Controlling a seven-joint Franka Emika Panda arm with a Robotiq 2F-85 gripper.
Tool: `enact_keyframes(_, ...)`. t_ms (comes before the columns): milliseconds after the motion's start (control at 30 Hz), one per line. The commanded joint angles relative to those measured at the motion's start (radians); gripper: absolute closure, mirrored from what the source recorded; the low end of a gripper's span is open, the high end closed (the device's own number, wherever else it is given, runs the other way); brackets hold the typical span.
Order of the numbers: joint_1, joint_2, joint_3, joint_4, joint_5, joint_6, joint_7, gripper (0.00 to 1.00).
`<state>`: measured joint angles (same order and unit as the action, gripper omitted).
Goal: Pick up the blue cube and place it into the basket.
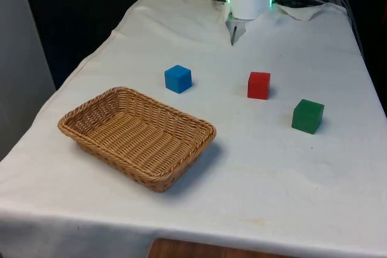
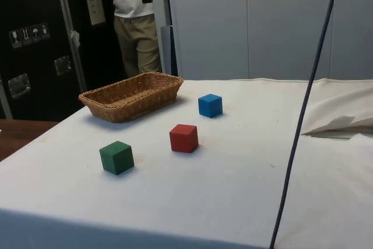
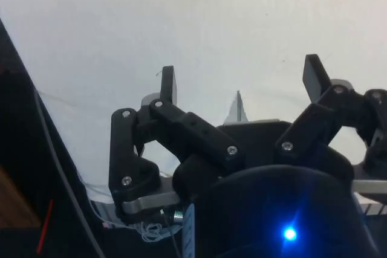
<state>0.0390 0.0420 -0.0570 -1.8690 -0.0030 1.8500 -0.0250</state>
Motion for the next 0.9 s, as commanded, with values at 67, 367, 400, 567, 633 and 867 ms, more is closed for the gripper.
enact_keyframes(67, -0.003, -0.011, -0.008, -0.02, -0.005, 0.007, 0.003, 0.0)
enact_keyframes(367, -0.008, -0.01, -0.022, -0.054, -0.015, 0.038, 0.021, 0.0)
enact_keyframes(400, -0.009, -0.01, -0.025, -0.064, -0.019, 0.049, 0.026, 0.0)
enact_keyframes(567, -0.009, -0.011, -0.03, -0.085, -0.035, 0.073, 0.042, 0.0)
enact_keyframes(633, -0.009, -0.011, -0.033, -0.102, -0.048, 0.091, 0.055, 0.0)
enact_keyframes(867, -0.009, -0.011, -0.04, -0.136, -0.08, 0.129, 0.088, 0.0)
